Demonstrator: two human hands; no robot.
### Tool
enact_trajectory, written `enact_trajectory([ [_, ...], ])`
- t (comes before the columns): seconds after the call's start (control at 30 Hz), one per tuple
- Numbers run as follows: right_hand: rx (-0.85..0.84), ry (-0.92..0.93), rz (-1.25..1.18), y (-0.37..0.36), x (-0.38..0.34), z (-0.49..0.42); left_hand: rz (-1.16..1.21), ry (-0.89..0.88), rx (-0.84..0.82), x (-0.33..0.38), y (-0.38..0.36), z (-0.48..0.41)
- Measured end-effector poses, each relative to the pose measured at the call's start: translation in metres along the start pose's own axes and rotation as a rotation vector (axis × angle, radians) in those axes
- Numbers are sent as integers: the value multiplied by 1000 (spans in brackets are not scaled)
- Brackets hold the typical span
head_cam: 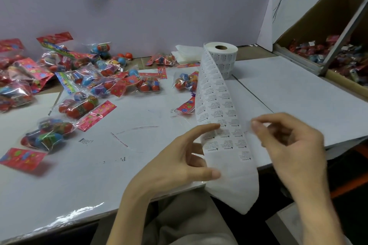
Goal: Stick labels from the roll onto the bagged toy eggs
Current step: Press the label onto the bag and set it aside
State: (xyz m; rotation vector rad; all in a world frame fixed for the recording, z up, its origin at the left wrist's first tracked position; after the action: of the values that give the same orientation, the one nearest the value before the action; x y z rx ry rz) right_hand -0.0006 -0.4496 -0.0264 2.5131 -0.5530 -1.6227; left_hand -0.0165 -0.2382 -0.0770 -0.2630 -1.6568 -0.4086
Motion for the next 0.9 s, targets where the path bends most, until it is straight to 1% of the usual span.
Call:
enact_trajectory([
  [0.1, 31, 77, -81, 5, -29, -23, -7, -12, 19, 4, -1, 2],
  [0.17, 9, 146, -89, 0, -56, -36, -27, 8, 47, 4, -1, 3],
  [0.23, -43, 195, -104, -8, -78, -45, 25, 45, 106, 3, 3, 3],
  [0.27, -87, 208, -125, -13, -86, -47, 45, 39, 162, 3, 7, 3],
  [0.33, -229, 219, -171, -31, -96, -48, -9, -46, 323, 7, 21, 5],
  [0.4, -403, 222, -183, -55, -100, -42, -12, -138, 514, 13, 36, 9],
  [0.47, -537, 209, -155, -77, -98, -34, 36, -167, 731, 16, 51, 17],
  [0.5, -572, 201, -133, -85, -96, -31, 49, -171, 824, 16, 58, 23],
  [0.53, -588, 191, -121, -91, -93, -29, 60, -167, 884, 18, 65, 28],
  [0.57, -592, 177, -123, -94, -91, -27, 82, -166, 910, 19, 70, 32],
  [0.67, -595, 126, -130, -99, -87, -25, 160, -129, 860, 29, 76, 39],
  [0.8, -620, 131, -98, -102, -93, -21, 150, -12, 661, 38, 67, 37],
  [0.87, -625, 142, -94, -103, -95, -18, 135, 4, 567, 43, 58, 35],
  [0.9, -630, 142, -96, -103, -95, -18, 134, -1, 549, 45, 55, 34],
])
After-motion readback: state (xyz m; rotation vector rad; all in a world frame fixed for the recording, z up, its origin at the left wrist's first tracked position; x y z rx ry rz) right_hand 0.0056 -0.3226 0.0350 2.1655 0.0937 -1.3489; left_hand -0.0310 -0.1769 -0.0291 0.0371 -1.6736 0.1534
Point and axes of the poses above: each hand's wrist, its own z-axis away from the middle knuckle, its own y-axis out of the back of the hand, x = y × z, the point moved 5 cm from there along -z, towards the middle knuckle, and after that the axes turned 5 degrees about -y, right-handed, at the moved point
